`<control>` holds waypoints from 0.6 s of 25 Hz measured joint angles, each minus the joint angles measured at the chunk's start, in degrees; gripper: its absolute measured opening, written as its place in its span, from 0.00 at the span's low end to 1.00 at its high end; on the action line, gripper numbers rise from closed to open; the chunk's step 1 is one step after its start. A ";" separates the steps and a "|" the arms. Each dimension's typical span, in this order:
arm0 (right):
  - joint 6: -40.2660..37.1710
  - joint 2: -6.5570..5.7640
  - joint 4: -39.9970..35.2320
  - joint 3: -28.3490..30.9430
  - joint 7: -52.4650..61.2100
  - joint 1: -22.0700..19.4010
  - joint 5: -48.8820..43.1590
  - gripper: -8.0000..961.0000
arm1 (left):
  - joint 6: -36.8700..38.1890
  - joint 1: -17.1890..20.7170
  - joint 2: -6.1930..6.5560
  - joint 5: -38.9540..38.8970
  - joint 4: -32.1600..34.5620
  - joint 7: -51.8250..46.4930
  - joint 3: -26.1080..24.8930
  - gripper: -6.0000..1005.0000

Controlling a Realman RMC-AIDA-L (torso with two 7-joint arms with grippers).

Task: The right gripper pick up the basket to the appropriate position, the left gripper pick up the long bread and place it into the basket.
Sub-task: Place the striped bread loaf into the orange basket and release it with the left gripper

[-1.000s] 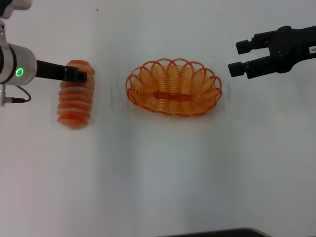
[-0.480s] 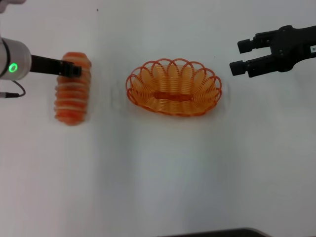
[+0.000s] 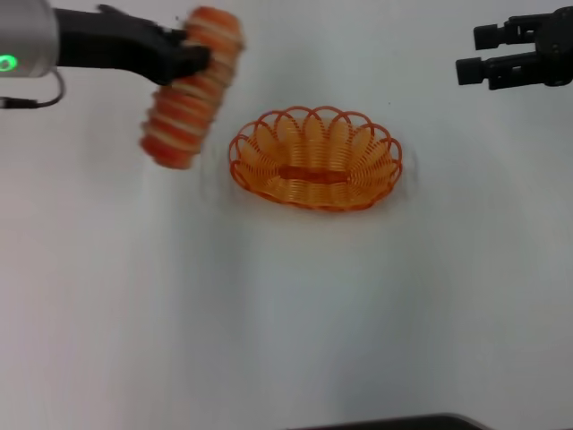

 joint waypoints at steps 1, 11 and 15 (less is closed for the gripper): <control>-0.22 -0.19 0.00 0.04 -0.01 -0.15 0.19 0.87 | 1.54 -2.40 0.01 -1.21 -2.51 2.72 -0.01 0.34; -2.49 -0.56 0.13 -0.69 0.04 -0.76 0.00 0.87 | 2.04 -18.67 -0.14 -3.02 -23.95 12.86 3.38 0.27; -3.45 -0.57 0.52 -0.86 0.10 -0.92 -1.07 0.87 | 0.61 -20.99 -0.07 -2.12 -27.39 12.02 4.37 0.25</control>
